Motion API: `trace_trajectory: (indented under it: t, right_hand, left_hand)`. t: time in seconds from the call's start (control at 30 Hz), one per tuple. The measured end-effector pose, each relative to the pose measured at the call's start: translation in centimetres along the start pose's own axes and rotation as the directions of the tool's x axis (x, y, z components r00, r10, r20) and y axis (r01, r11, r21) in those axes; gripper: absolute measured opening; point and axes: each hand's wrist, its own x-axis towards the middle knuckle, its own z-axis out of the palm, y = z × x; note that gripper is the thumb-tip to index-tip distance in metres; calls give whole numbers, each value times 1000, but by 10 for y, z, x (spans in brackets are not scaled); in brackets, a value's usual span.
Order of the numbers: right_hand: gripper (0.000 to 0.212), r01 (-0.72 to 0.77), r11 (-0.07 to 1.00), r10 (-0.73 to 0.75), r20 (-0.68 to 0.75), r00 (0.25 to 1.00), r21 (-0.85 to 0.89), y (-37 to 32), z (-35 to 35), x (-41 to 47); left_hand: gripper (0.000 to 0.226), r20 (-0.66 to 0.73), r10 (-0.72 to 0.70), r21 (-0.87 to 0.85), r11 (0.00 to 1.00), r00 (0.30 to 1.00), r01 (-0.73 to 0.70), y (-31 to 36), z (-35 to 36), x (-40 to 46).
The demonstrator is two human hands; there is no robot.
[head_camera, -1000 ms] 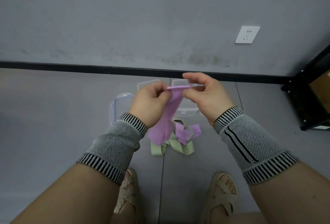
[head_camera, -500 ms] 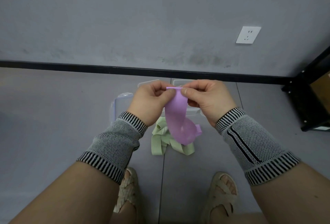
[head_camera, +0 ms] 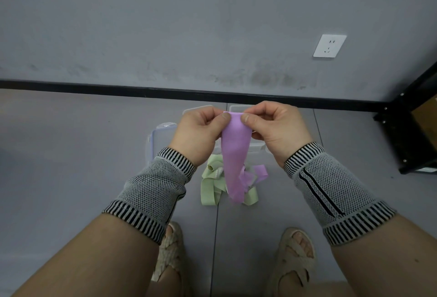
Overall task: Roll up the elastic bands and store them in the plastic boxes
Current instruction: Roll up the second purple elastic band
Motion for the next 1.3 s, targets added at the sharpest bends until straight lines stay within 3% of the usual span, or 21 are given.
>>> trace_trajectory:
  t: [0.33, 0.87, 1.03, 1.13, 1.3]
  right_hand:
    - [20, 45, 999, -45, -51, 998, -2, 3, -2, 3]
    - [13, 24, 999, -27, 61, 998, 47, -3, 1, -3]
    - [19, 75, 997, -77, 72, 994, 32, -3, 3, -3]
    - [22, 123, 992, -122, 83, 989, -15, -3, 5, -3]
    - [31, 187, 974, -177, 88, 980, -127, -1, 6, -5]
  left_hand:
    - [16, -33, -1, 26, 1000, 999, 2, 0, 5, -2]
    - [12, -17, -38, -86, 996, 999, 36, 4, 4, -2]
    - [5, 11, -83, -106, 991, 997, 83, 2, 4, -1]
    - [13, 18, -117, -59, 991, 993, 118, 4, 5, 0]
    - [8, 35, -253, -180, 950, 967, 255, 4, 7, 0]
